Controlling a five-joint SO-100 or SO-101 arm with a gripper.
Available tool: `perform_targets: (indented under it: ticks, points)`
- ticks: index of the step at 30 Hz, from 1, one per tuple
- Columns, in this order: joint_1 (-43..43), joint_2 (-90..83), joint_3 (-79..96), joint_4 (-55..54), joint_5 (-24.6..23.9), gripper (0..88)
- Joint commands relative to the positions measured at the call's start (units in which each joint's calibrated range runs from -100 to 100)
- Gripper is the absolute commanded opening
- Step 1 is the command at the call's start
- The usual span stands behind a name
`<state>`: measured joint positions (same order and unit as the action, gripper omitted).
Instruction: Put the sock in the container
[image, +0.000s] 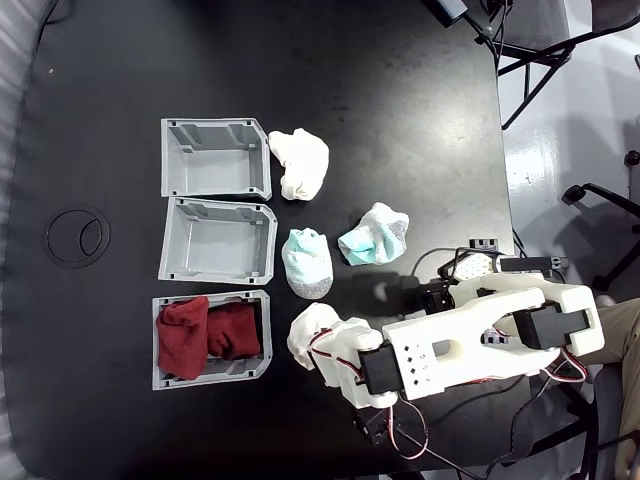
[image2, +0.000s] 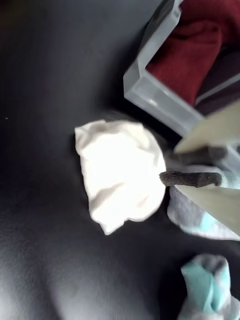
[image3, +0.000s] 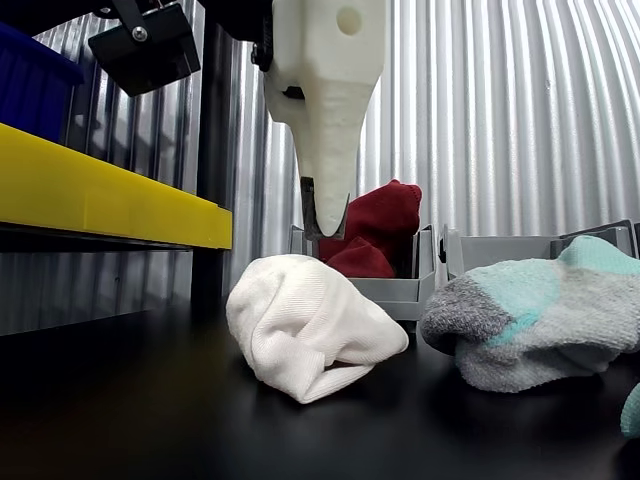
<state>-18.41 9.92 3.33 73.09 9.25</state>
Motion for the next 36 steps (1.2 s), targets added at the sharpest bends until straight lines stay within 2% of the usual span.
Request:
perform_targets:
  ticks: [1,6,10,32,36]
  points:
    - [0.19,-1.01,-2.61,3.26,0.05,22.1]
    - [0.19,-0.76,-2.52,6.67,0.10,39.2]
    - [0.19,-0.26,-2.52,6.85,0.10,44.6]
    - [0.27,13.46,-8.20,6.76,0.16,43.7]
    - [0.27,13.79,-8.11,7.78,0.16,35.2]
